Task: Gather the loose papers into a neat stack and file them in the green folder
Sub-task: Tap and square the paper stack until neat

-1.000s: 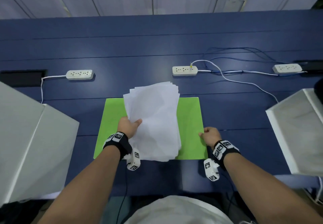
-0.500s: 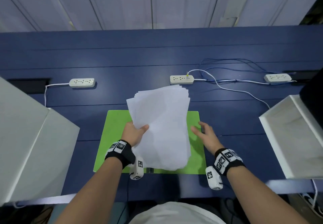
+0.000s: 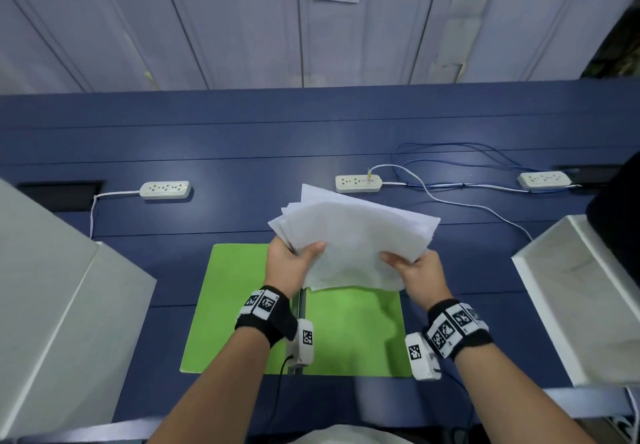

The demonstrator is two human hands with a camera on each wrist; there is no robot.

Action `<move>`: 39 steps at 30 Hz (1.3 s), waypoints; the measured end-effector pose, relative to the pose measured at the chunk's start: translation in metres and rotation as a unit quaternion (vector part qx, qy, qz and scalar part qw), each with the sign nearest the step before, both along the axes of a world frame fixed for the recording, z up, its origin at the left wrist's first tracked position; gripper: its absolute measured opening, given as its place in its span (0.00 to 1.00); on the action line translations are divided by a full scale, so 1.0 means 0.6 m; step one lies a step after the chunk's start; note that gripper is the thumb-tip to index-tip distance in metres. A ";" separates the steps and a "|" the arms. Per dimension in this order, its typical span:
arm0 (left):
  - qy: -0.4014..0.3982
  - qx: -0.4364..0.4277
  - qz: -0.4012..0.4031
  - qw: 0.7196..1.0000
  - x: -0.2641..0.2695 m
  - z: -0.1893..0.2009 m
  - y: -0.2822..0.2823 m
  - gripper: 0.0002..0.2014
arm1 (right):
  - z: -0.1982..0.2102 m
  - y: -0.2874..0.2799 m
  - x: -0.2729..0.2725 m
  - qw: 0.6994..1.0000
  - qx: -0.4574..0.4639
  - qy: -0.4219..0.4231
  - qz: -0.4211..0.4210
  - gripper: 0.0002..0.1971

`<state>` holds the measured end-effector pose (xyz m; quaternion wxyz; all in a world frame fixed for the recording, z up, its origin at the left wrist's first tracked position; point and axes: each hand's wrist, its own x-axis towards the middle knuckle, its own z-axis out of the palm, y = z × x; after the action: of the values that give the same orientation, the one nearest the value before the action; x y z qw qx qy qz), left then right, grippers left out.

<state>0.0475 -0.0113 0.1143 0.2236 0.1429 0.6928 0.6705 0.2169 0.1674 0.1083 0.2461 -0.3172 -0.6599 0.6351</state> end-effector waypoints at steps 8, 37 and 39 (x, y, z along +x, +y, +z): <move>-0.011 -0.025 -0.044 0.999 0.010 -0.020 0.016 0.32 | -0.033 0.010 0.023 0.999 -0.049 -0.011 -0.008 0.18; -0.029 0.085 0.175 0.980 0.027 0.059 0.096 0.21 | 0.063 -0.013 -0.070 0.966 -0.050 0.118 -0.224 0.21; -0.037 0.071 0.187 0.979 0.026 0.059 0.097 0.19 | 0.063 -0.015 -0.074 0.965 -0.037 0.104 -0.239 0.19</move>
<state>0.0629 0.0470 0.1498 0.1089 0.0011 0.6494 0.7526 0.1726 0.1585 0.1459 0.4461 -0.4066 -0.5120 0.6111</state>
